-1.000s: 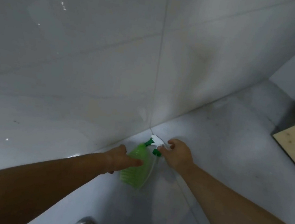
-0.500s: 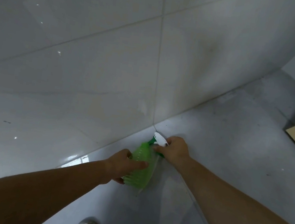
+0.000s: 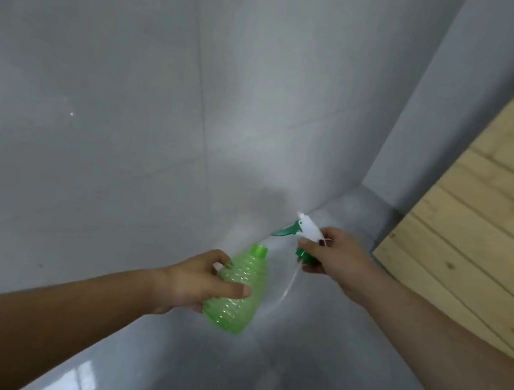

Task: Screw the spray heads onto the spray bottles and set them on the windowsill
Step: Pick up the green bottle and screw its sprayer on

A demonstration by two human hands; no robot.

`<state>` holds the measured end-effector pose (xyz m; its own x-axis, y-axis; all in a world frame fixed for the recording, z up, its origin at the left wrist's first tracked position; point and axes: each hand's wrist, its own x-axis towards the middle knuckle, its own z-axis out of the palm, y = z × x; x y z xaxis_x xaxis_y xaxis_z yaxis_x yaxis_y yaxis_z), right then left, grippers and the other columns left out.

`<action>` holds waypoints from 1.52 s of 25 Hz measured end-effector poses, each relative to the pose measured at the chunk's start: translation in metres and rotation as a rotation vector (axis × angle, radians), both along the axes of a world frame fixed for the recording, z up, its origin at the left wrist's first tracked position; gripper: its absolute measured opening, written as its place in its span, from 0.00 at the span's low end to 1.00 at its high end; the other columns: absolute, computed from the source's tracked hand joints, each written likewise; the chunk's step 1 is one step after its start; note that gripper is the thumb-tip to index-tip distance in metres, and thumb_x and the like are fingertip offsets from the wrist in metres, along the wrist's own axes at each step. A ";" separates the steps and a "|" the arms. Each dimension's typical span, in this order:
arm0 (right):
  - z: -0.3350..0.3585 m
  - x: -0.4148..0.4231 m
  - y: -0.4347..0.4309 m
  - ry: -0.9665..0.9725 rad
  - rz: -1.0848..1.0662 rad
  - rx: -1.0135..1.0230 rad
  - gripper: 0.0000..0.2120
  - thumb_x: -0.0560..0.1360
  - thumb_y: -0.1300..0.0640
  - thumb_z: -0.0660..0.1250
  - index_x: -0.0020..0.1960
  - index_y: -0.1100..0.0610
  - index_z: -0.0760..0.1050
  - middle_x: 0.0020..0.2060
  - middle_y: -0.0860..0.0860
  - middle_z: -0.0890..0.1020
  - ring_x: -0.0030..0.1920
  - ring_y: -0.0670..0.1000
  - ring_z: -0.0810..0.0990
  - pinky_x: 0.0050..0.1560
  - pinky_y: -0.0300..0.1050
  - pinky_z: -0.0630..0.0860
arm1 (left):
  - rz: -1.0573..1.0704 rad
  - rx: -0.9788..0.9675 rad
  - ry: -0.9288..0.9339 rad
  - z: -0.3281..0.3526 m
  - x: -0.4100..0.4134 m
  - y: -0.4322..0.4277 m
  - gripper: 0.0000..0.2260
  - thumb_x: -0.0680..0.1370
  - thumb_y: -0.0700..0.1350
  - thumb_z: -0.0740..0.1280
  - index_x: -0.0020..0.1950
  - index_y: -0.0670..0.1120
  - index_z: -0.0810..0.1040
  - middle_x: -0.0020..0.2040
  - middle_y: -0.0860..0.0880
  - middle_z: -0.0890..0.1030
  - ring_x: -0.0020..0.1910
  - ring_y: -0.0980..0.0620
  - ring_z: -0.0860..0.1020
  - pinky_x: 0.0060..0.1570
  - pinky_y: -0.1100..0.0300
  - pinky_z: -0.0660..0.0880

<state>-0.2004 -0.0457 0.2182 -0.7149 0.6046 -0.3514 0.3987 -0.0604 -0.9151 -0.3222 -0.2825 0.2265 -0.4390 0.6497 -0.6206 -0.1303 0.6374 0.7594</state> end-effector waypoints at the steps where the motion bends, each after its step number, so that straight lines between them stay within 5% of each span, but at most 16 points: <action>1: 0.031 0.015 0.008 0.052 -0.023 0.051 0.12 0.74 0.61 0.72 0.53 0.66 0.76 0.50 0.68 0.83 0.41 0.57 0.83 0.39 0.47 0.83 | -0.026 0.030 0.027 0.022 0.011 0.004 0.24 0.70 0.47 0.80 0.61 0.46 0.75 0.48 0.48 0.84 0.42 0.50 0.86 0.38 0.58 0.82; 6: 0.177 0.085 0.023 0.351 -0.198 0.175 0.06 0.76 0.61 0.69 0.51 0.61 0.75 0.51 0.64 0.80 0.44 0.56 0.83 0.38 0.44 0.84 | -0.089 0.198 0.173 0.107 0.065 0.005 0.33 0.60 0.55 0.81 0.62 0.50 0.75 0.53 0.46 0.84 0.47 0.49 0.84 0.42 0.59 0.79; 12: 0.243 0.173 0.002 0.597 -0.293 0.183 0.13 0.78 0.61 0.67 0.61 0.63 0.74 0.49 0.60 0.82 0.46 0.55 0.85 0.44 0.45 0.82 | -0.097 0.326 0.235 0.144 0.122 -0.005 0.25 0.69 0.42 0.81 0.63 0.50 0.75 0.49 0.47 0.84 0.41 0.55 0.84 0.41 0.62 0.80; 18: 0.238 0.190 -0.004 0.550 -0.242 0.171 0.13 0.77 0.61 0.68 0.61 0.62 0.75 0.49 0.61 0.83 0.45 0.54 0.85 0.43 0.44 0.82 | -0.169 0.415 0.273 0.142 0.150 0.000 0.30 0.60 0.48 0.81 0.59 0.50 0.76 0.55 0.39 0.83 0.44 0.53 0.83 0.47 0.56 0.82; 28: 0.200 0.162 -0.041 0.347 0.167 0.202 0.12 0.76 0.58 0.68 0.59 0.57 0.74 0.54 0.62 0.82 0.51 0.53 0.84 0.48 0.44 0.80 | -0.079 0.556 0.181 0.145 0.155 0.013 0.23 0.65 0.47 0.81 0.58 0.52 0.80 0.54 0.44 0.84 0.54 0.43 0.84 0.50 0.51 0.83; 33: 0.204 0.161 -0.035 0.365 0.272 0.156 0.15 0.74 0.65 0.68 0.60 0.62 0.74 0.52 0.56 0.84 0.48 0.48 0.84 0.47 0.40 0.78 | -0.089 0.560 0.138 0.149 0.155 0.008 0.20 0.64 0.50 0.80 0.55 0.53 0.83 0.54 0.44 0.85 0.48 0.49 0.85 0.47 0.54 0.82; 38: 0.198 0.158 -0.033 0.328 0.316 0.198 0.16 0.74 0.63 0.67 0.62 0.59 0.73 0.50 0.53 0.85 0.51 0.47 0.83 0.51 0.42 0.77 | -0.082 0.542 0.111 0.153 0.153 0.004 0.22 0.65 0.51 0.79 0.57 0.49 0.83 0.55 0.40 0.85 0.51 0.44 0.85 0.54 0.48 0.81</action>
